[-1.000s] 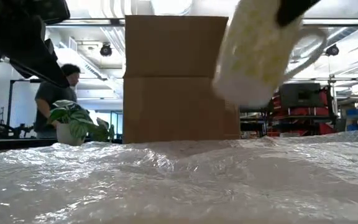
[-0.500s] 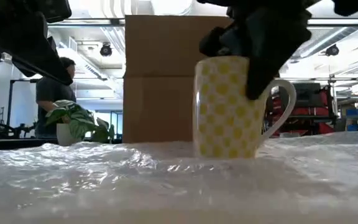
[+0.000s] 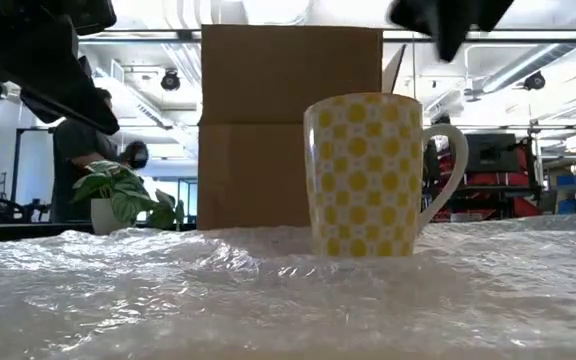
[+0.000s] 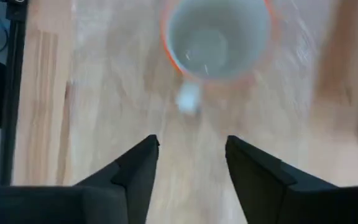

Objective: Wrap mug
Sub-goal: Wrap the yellow mug with a bubble wrap

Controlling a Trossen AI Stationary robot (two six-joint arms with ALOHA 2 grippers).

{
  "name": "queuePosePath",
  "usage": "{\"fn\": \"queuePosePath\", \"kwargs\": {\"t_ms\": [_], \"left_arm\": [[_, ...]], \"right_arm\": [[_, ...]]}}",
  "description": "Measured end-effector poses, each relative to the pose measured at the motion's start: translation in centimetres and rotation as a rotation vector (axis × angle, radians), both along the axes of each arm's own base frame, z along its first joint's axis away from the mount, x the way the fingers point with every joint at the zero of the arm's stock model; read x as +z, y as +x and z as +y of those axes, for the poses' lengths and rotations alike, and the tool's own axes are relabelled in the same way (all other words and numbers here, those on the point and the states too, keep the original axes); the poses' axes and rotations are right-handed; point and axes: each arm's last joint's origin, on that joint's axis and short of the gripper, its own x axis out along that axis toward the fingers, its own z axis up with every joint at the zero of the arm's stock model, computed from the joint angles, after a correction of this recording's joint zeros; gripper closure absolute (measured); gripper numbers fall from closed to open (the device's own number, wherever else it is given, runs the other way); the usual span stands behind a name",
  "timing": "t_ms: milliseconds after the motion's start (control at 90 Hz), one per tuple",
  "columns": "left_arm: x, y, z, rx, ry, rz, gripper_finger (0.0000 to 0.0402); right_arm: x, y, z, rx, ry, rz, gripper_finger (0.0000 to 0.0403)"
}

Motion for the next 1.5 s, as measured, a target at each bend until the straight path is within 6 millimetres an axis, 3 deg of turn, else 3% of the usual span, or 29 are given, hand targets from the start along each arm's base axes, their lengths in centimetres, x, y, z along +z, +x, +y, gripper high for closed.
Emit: {"fn": "queuePosePath", "kwargs": {"t_ms": [167, 389, 589, 856, 978, 1133, 1244, 1367, 1500], "left_arm": [[0.0, 0.0, 0.0, 0.003, 0.0, -0.002, 0.0361], [0.1, 0.1, -0.1, 0.006, -0.006, -0.017, 0.0365], [0.3, 0.3, -0.1, 0.008, -0.018, -0.042, 0.0359], [0.4, 0.4, -0.2, -0.004, -0.015, -0.056, 0.0359], [0.4, 0.4, -0.2, -0.007, -0.013, -0.056, 0.0361], [0.4, 0.4, -0.2, -0.007, -0.012, -0.056, 0.036], [0.4, 0.4, -0.2, -0.007, -0.013, -0.057, 0.0362], [0.4, 0.4, -0.2, -0.001, -0.004, -0.063, 0.0365], [0.6, 0.5, -0.3, 0.005, -0.005, -0.084, 0.0363]], "right_arm": [[-1.3, -4.9, -1.3, -0.183, -0.085, 0.012, 0.0208], [-6.3, -11.5, -3.7, -0.587, -0.116, 0.122, 0.0199], [-9.4, -14.7, -4.6, -0.873, -0.108, 0.171, 0.0203], [-13.0, -15.1, -4.5, -0.987, 0.0, 0.209, 0.0221], [-14.7, -15.9, -4.9, -1.024, -0.027, 0.252, 0.0228], [-15.9, -16.3, -5.1, -0.97, -0.025, 0.247, 0.025], [-15.5, -15.5, -4.7, -0.885, 0.017, 0.206, 0.0303], [-13.7, -14.2, -4.1, -0.768, 0.075, 0.098, 0.0382], [-11.3, -12.3, -3.3, -0.603, 0.148, -0.111, 0.0386]]}}
